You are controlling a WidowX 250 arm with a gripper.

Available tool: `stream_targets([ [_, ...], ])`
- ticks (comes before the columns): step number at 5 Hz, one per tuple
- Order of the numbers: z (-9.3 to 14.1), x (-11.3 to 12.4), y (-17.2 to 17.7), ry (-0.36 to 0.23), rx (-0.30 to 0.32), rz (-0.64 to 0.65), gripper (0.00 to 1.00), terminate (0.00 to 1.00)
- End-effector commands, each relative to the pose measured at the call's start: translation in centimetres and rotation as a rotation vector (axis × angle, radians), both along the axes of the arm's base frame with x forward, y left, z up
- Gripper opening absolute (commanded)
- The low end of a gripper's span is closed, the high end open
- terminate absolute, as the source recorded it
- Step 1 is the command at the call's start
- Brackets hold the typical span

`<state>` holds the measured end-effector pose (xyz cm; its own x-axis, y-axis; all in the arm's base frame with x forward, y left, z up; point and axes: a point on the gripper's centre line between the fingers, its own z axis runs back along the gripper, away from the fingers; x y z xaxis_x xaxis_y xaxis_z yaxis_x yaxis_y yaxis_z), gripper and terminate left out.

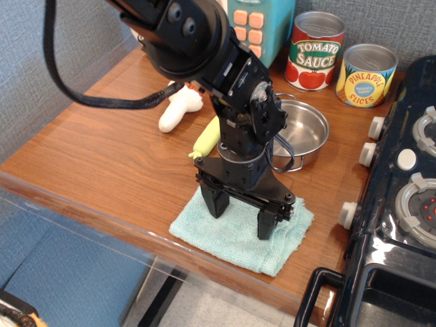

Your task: Place the blue cloth at the most corner of the left side of the table.

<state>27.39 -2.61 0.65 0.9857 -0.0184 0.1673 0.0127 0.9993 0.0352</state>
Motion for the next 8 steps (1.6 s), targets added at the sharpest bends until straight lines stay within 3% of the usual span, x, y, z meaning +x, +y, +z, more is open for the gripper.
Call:
stream_targets([
  [1,-2.2,-1.9,5.3,0.075,0.043,0.070,1.00,0.00],
  [5,-1.3,-3.3,19.9,0.086,0.070,0.268,1.00,0.00],
  [6,-1.4,-3.6,22.8,0.116,0.119,0.248,1.00,0.00],
  [7,-1.8,-3.5,24.5,0.127,0.120,0.254,1.00,0.00],
  [8,-1.6,-2.9,24.0,0.106,0.091,0.212,1.00,0.00],
])
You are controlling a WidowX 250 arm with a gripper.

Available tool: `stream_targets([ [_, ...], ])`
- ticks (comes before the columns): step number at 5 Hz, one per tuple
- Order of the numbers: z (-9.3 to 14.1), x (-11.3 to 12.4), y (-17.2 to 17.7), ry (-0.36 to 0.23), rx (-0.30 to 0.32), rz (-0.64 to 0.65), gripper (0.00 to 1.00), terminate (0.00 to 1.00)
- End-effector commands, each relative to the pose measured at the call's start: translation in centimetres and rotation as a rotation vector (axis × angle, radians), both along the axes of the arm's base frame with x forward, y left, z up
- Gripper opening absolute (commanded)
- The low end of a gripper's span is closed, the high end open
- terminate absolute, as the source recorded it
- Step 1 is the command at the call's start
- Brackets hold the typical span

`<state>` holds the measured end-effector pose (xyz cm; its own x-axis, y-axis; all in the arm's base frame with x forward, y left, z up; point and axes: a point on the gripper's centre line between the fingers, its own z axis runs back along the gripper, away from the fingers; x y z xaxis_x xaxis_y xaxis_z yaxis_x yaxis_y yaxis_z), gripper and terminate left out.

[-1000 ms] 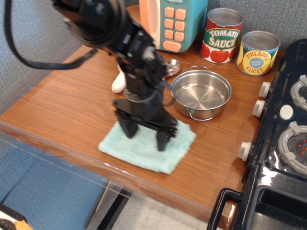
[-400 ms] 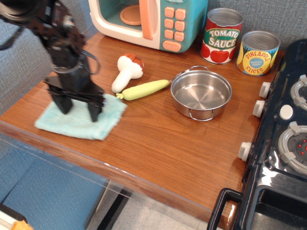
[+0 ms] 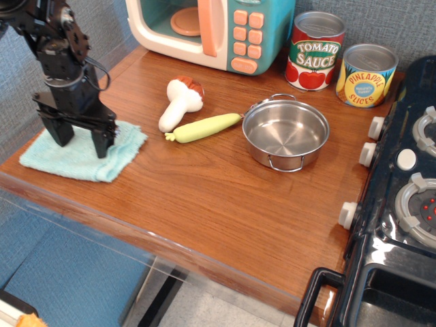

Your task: Place the blue cloth at the most corner of the left side of the table.

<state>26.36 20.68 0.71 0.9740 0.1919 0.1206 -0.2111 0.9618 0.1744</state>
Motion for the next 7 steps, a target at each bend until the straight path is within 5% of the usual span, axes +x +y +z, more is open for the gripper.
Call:
stream_targets([
  [1,1.7,-1.0,-0.6,-0.012,-0.066,-0.055,1.00,0.00],
  [3,6.4,-1.3,-0.7,-0.032,-0.057,-0.094,1.00,0.00],
  [6,7.7,-1.7,-2.2,-0.011,0.008,-0.071,1.00,0.00],
  [7,7.7,-1.7,-2.2,-0.011,0.008,-0.071,1.00,1.00],
])
